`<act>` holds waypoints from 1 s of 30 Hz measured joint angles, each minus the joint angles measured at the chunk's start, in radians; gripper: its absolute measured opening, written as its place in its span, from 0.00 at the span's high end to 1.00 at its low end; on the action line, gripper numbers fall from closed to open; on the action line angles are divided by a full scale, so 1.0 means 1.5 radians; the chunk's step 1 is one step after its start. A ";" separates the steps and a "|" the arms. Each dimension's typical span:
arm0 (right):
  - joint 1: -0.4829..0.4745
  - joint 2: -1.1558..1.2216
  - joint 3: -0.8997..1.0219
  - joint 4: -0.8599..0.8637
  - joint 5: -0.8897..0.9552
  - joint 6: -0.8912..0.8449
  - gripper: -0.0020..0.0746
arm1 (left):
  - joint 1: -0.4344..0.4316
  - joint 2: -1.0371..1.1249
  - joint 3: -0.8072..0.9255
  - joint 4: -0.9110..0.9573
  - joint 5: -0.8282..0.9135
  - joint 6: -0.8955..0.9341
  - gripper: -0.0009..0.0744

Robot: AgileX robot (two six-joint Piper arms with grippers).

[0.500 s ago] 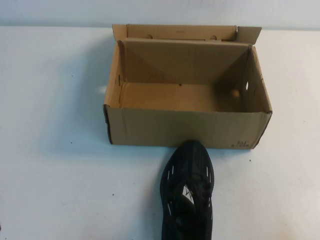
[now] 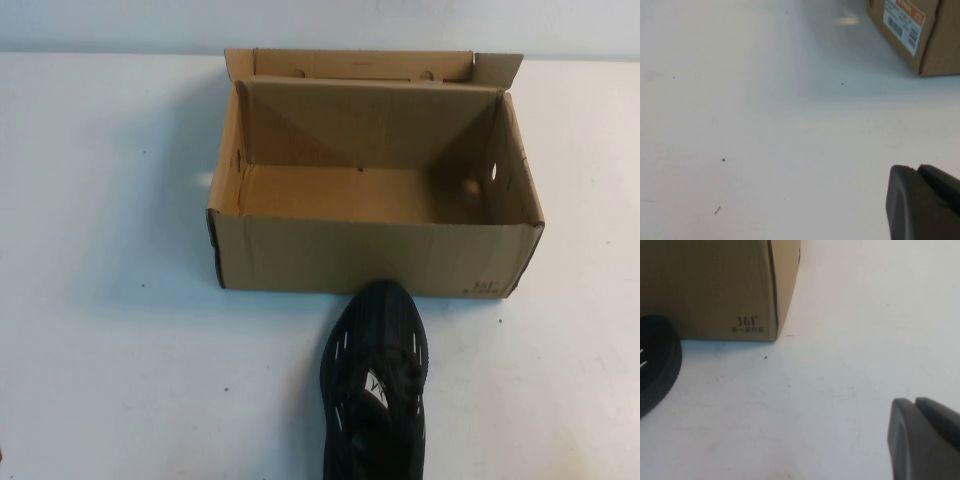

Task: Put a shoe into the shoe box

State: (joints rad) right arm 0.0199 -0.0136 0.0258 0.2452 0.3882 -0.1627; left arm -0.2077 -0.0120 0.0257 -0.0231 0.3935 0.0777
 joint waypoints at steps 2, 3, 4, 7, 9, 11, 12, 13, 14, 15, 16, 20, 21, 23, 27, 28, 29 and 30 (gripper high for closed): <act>0.000 0.000 0.000 0.000 -0.004 0.000 0.99 | 0.000 0.000 0.000 0.000 0.000 0.000 0.99; 0.000 0.000 0.000 0.000 -0.007 0.000 0.99 | 0.000 0.000 0.000 0.000 0.000 0.000 0.99; 0.000 0.000 0.000 0.000 -0.011 0.000 0.99 | 0.000 0.000 0.000 0.000 0.000 0.000 0.99; 0.000 0.000 0.000 0.000 -0.018 0.000 0.99 | 0.000 0.000 0.000 0.000 -0.001 0.000 0.99; 0.000 0.000 0.000 0.000 -0.021 0.000 0.99 | 0.000 0.000 0.000 0.000 -0.001 0.000 0.99; 0.000 0.000 0.000 0.000 -0.023 0.000 0.99 | 0.000 0.000 0.000 0.000 -0.001 0.000 0.99; 0.000 0.000 0.000 0.000 -0.024 0.000 0.99 | 0.000 0.000 0.000 0.000 -0.001 0.000 0.99; 0.000 0.000 0.000 0.000 -0.024 0.000 0.99 | 0.000 0.000 0.000 0.000 -0.003 0.000 0.99; 0.000 0.000 0.000 0.000 -0.026 0.000 0.99 | 0.000 0.000 0.000 0.000 -0.004 0.000 0.99; 0.000 0.000 0.000 0.000 -0.027 0.000 0.99 | 0.000 0.000 0.000 0.000 -0.007 0.000 0.99; 0.000 0.000 0.000 0.000 -0.027 0.000 0.99 | 0.000 0.000 0.000 0.000 -0.011 0.000 0.99; 0.000 0.000 0.000 0.000 -0.028 0.000 0.99 | 0.000 0.000 0.000 0.000 -0.024 0.000 0.99; 0.000 0.000 0.000 0.000 -0.029 0.000 0.99 | 0.000 0.000 0.000 0.000 -0.027 0.000 0.99; 0.000 0.000 0.000 0.000 -0.031 0.000 0.99 | 0.000 0.000 0.000 0.000 -0.029 0.000 0.99; 0.000 0.000 0.000 0.001 -0.048 0.000 0.99 | 0.000 0.000 0.000 0.000 -0.042 0.000 0.99; 0.000 0.000 0.000 0.001 -0.056 0.000 0.99 | 0.000 0.000 0.000 0.000 -0.047 0.000 0.99; 0.000 0.000 0.000 0.001 -0.067 0.000 0.99 | 0.000 0.000 0.000 0.000 -0.054 0.000 0.99; 0.000 0.000 0.000 0.002 -0.077 0.000 0.99 | 0.000 0.000 0.000 0.000 -0.062 0.000 0.99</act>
State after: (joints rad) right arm 0.0199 -0.0136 0.0258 0.2489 0.2725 -0.1627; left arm -0.2077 -0.0120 0.0257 -0.0231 0.3007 0.0783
